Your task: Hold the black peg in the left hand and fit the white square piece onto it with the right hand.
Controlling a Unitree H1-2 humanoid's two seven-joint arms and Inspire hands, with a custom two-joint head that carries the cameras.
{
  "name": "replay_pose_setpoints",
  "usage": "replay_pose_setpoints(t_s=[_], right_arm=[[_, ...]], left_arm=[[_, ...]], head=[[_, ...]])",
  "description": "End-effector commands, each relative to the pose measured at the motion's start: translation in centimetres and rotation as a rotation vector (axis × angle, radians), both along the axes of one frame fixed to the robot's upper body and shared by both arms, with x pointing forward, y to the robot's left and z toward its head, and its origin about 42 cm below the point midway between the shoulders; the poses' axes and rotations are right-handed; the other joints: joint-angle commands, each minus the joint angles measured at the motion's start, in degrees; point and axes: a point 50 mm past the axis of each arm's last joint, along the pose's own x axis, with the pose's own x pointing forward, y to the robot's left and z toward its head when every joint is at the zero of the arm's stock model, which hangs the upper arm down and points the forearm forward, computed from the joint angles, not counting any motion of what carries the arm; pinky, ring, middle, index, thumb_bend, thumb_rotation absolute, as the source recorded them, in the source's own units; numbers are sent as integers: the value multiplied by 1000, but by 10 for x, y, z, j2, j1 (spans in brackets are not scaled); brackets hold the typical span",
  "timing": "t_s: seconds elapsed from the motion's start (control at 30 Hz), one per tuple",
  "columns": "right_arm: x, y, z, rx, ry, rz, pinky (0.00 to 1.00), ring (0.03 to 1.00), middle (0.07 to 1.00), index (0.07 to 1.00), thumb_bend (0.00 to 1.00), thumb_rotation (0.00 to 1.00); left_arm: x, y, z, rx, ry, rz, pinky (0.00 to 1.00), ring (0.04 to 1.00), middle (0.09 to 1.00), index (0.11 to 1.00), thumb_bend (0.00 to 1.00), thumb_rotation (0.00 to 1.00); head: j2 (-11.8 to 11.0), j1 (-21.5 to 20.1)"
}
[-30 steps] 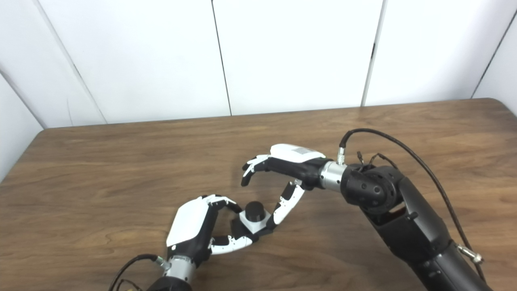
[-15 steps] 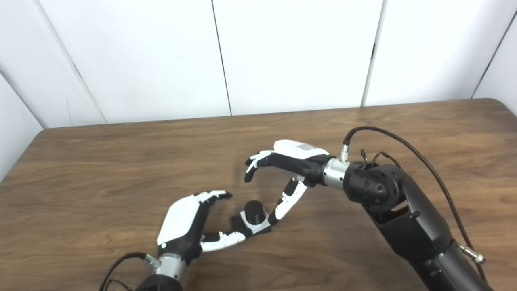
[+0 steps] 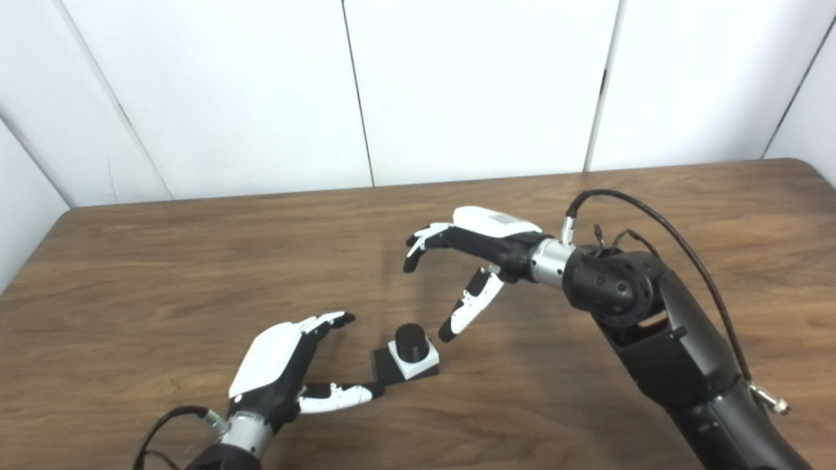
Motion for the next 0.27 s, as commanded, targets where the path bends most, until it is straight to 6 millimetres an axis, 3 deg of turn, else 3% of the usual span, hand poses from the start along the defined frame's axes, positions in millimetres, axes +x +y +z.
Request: replay_pose_setpoints(t_s=[0.0,0.23], right_arm=[[7,-8,27,23,-94,-14,843,943,897,735,1000,296],[6,-33,21,-4,-69,-107,824,923,912,820,1000,345]], left_arm=[[3,12,17,5,-72,7,924,908,864,837,940,529],[8,39,22,4,-94,86,868,900,872,862,923,595]], head=[[1,0],[-8,-7]])
